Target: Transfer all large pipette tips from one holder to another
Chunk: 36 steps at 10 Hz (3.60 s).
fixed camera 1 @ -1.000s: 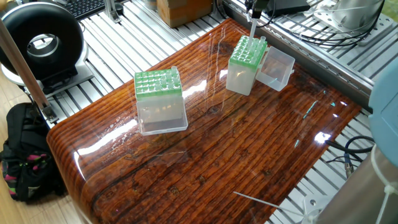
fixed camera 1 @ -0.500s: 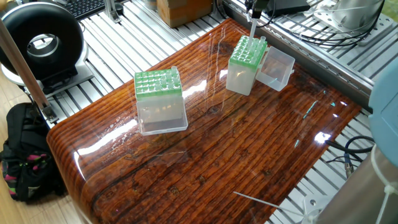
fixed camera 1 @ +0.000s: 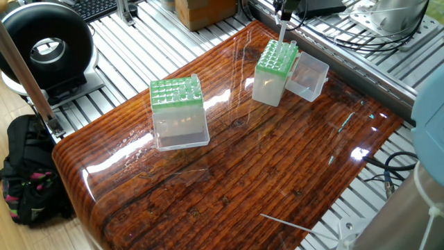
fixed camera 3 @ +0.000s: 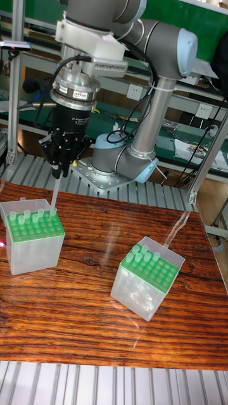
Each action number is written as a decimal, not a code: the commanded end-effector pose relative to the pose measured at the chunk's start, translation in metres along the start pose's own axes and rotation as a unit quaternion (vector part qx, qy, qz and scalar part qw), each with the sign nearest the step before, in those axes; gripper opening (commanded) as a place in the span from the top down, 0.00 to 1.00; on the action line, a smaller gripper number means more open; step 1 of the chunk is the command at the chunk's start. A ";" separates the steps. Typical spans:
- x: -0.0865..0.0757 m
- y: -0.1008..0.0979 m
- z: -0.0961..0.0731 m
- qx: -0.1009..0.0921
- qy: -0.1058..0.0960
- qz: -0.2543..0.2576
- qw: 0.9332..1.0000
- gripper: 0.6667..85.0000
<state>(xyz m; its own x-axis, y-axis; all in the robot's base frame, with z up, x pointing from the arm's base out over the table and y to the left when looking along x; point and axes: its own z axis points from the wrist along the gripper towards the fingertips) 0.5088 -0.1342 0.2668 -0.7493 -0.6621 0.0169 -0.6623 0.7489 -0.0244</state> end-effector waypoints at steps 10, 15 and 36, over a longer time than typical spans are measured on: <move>-0.041 -0.004 -0.004 0.027 0.047 0.043 0.998 0.60; -0.076 0.024 0.007 0.054 0.032 0.060 0.996 0.60; -0.101 0.035 -0.012 0.046 -0.006 0.010 0.999 0.78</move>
<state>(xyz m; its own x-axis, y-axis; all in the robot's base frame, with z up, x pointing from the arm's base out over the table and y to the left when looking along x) 0.5394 -0.0340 0.2726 -0.8375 -0.5444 0.0478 -0.5463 0.8360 -0.0515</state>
